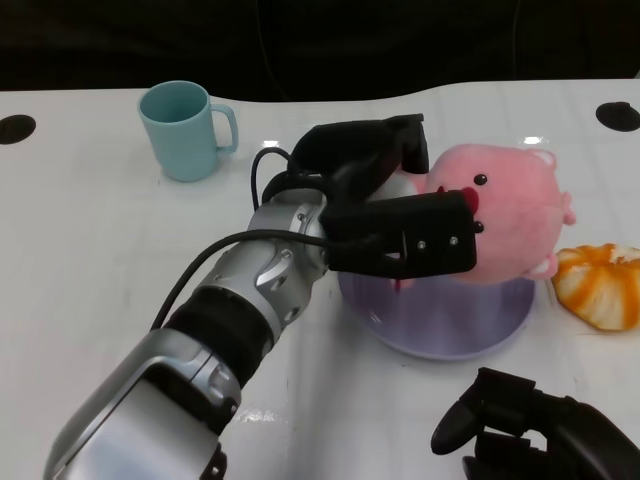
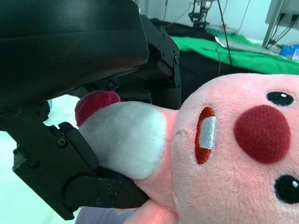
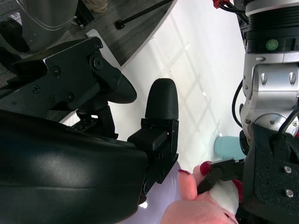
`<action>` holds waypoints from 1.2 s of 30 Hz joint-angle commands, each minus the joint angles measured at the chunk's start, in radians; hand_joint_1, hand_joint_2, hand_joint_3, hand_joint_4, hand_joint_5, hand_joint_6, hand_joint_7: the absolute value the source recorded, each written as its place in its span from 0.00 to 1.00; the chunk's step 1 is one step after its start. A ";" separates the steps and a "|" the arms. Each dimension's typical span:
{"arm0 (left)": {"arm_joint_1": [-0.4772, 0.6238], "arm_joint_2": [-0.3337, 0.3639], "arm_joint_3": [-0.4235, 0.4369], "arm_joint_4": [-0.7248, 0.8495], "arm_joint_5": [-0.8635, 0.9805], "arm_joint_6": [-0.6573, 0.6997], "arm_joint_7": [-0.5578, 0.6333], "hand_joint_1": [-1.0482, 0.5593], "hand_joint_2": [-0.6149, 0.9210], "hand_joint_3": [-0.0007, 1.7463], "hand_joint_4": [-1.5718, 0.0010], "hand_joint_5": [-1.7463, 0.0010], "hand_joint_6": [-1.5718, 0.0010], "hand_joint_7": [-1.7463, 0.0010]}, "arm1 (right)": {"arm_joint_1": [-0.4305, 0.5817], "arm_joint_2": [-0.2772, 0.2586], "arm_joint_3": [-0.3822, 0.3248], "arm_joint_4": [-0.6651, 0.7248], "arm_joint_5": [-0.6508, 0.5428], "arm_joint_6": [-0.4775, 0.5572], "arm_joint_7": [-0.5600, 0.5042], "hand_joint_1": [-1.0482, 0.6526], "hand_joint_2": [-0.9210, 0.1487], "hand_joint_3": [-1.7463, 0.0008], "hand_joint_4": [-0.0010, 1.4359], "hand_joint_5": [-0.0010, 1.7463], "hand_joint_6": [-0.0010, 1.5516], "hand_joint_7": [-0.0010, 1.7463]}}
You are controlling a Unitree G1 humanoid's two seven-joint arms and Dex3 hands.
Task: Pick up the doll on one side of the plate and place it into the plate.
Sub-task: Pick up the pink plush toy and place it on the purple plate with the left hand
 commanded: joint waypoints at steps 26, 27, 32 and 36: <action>0.033 0.154 -0.051 -0.196 0.010 0.046 -0.355 0.16 1.00 0.30 1.00 0.91 0.91 1.00 | 0.004 -0.009 -0.013 -0.005 -0.007 -0.006 0.011 0.59 0.26 0.37 0.46 1.00 0.32 0.80; 0.044 0.163 -0.050 -0.216 0.009 0.047 -0.357 0.16 1.00 0.29 1.00 0.90 0.91 1.00 | 0.005 -0.009 -0.013 -0.004 -0.008 -0.007 0.011 0.59 0.26 0.38 0.46 1.00 0.32 0.80; 0.121 0.216 -0.010 -0.344 -0.028 0.037 -0.366 0.17 1.00 0.28 0.99 0.88 0.91 1.00 | 0.005 -0.009 -0.017 0.004 -0.006 -0.017 0.015 0.59 0.26 0.38 0.46 1.00 0.33 0.80; 0.198 0.257 0.033 -0.452 -0.069 0.019 -0.380 0.18 1.00 0.27 1.00 0.84 0.90 1.00 | 0.004 -0.009 -0.017 0.002 -0.004 -0.012 0.015 0.58 0.26 0.37 0.45 1.00 0.33 0.80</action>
